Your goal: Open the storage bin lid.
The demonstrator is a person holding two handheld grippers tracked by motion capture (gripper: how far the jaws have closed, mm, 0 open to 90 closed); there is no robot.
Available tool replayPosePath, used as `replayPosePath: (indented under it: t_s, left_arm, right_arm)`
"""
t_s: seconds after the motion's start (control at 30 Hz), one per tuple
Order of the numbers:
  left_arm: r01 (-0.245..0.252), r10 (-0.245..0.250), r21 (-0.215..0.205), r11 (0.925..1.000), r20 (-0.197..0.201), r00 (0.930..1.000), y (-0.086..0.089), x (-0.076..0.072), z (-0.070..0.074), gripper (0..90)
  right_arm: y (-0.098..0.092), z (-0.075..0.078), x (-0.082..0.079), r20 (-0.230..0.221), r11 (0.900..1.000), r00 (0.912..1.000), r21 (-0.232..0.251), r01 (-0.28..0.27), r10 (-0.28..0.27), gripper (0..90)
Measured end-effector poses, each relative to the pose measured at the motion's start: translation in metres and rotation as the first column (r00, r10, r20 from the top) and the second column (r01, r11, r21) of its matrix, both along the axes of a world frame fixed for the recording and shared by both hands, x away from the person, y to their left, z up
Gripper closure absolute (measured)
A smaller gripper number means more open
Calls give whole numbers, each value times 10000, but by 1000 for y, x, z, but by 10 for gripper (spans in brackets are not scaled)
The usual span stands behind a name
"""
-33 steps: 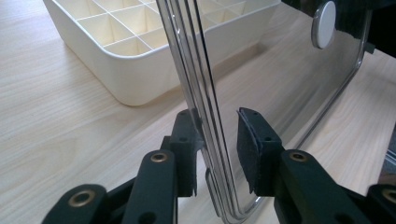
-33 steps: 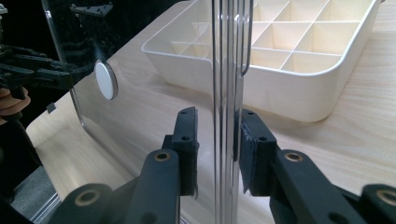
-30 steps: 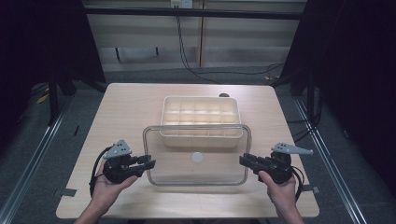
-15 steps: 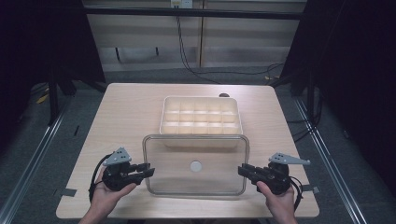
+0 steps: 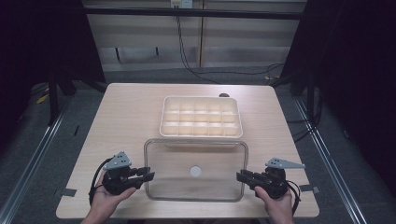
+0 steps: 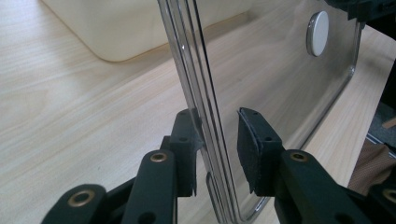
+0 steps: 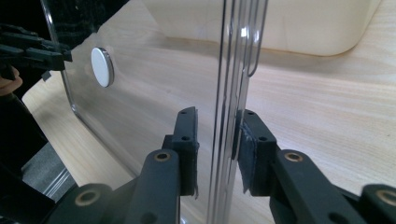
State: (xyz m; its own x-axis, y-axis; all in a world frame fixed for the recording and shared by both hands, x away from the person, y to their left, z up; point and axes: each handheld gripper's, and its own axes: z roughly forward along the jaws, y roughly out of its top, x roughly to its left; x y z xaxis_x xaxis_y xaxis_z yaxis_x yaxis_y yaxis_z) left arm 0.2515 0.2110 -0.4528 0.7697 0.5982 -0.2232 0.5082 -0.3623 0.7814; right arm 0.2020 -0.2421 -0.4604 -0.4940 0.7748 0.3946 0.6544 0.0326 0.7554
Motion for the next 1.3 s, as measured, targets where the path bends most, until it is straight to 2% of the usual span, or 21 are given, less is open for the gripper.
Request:
replayPosePath:
  t_s: [0.27, 0.43, 0.73, 1.03, 1.17, 1.3]
  left_arm:
    - [-135, 136, 44, 9999, -105, 9999, 0, 3, -5, 652]
    - [-151, 156, 264, 9995, -162, 9997, -2, 10, -10, 628]
    - [-105, 115, 243, 9996, -415, 9991, -4, 16, -15, 612]
    - [215, -203, 281, 9994, -436, 9988, -7, 20, -19, 597]
    - [273, -256, 289, 9992, -588, 9979, -7, 21, -21, 594]
    - [276, -239, 601, 9978, -608, 9979, -10, 22, -24, 575]
  right_arm:
    - [3, -4, 4, -86, 9997, 9999, -228, -96, 94, 690]
    - [4, -9, 9, -284, 9994, 9996, -338, -73, 63, 663]
    - [5, -13, 17, -460, 9978, 9989, -646, -114, 85, 621]
    - [2, -17, 23, -649, 9978, 9978, -656, 67, -110, 593]
    - [2, -20, 26, -756, 9977, 9971, -680, 67, -118, 572]
    - [6, -25, 30, -948, 9949, 9954, -1003, 59, -155, 514]
